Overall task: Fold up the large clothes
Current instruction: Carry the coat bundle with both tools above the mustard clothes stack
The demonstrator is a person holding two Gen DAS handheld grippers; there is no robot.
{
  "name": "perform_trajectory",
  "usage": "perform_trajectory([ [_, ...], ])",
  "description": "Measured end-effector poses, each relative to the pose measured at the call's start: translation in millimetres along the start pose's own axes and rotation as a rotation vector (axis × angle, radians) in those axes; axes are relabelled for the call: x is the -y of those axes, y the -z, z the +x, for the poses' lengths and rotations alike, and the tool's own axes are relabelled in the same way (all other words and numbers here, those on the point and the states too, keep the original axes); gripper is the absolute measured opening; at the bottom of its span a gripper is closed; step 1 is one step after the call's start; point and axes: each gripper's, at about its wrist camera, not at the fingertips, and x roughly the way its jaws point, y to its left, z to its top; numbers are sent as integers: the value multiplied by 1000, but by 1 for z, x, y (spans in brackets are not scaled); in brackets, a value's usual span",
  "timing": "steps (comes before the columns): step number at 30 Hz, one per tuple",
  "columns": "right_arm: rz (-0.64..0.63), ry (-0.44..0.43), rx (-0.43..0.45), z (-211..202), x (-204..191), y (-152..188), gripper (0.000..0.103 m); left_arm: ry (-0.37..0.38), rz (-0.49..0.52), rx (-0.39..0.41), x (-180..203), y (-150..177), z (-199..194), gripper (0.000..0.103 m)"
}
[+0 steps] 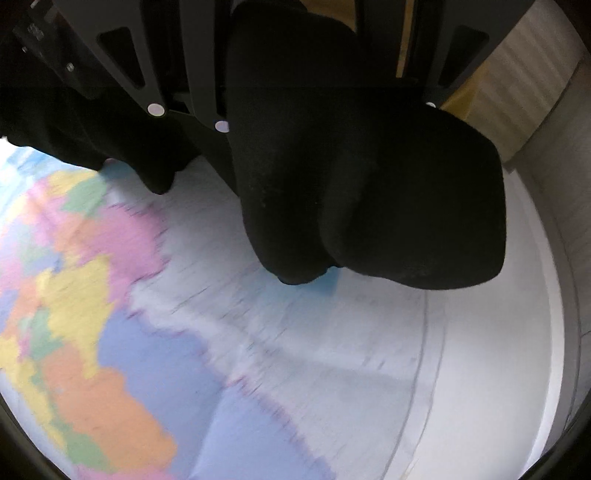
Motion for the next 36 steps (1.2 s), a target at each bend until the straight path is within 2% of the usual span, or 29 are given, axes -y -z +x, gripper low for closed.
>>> perform_trajectory([
  [4,-11,-6,-81,31,-1,11,24,-17,-45,-71,-25,21,29,25],
  [7,40,-47,-103,32,6,12,34,9,-101,-90,-42,37,37,26],
  [8,67,-60,-113,33,10,9,40,14,-106,-93,-46,41,38,27],
  [12,237,-207,-138,22,38,15,66,30,-131,-103,-56,48,34,27],
  [14,316,-307,-118,11,52,18,71,37,-144,-107,-62,50,33,27],
  [16,380,-353,-89,-1,66,17,85,36,-152,-113,-65,53,35,27],
  [17,437,-408,-68,-4,76,15,88,38,-152,-114,-68,54,35,27],
  [19,563,-457,-53,-6,102,20,88,37,-149,-115,-69,57,35,27],
  [20,600,-469,-49,-15,129,35,88,37,-147,-113,-69,57,35,27],
  [21,641,-431,-45,-10,137,33,88,38,-150,-113,-70,57,35,27],
  [22,645,-385,-38,-14,149,67,87,38,-154,-113,-70,57,35,27],
  [23,640,-361,-27,-14,135,64,71,37,-157,-115,-70,56,36,27],
  [24,626,-351,-22,-11,136,58,46,36,-159,-116,-71,56,37,27],
  [25,596,-340,-32,-13,134,55,39,34,-157,-116,-70,56,35,27],
  [26,553,-321,-32,-10,119,41,20,25,-150,-118,-69,57,36,28],
  [29,321,-211,46,-32,96,12,15,31,-136,-121,-66,59,34,29],
  [30,172,-131,109,-44,76,2,15,39,-135,-123,-65,60,33,30],
  [31,119,-97,128,-47,81,19,15,51,-135,-125,-64,62,32,32],
  [32,131,-108,124,-51,95,38,15,62,-137,-133,-63,64,32,35],
  [33,159,-125,101,-46,101,44,15,52,-136,-138,-62,66,33,36],
  [34,180,-92,58,-41,114,60,15,41,-135,-140,-62,68,33,40],
  [35,196,-58,24,-46,131,79,19,29,-130,-152,-61,71,32,46],
  [36,234,-44,-21,-45,146,94,24,31,-136,-162,-62,73,32,48],
])
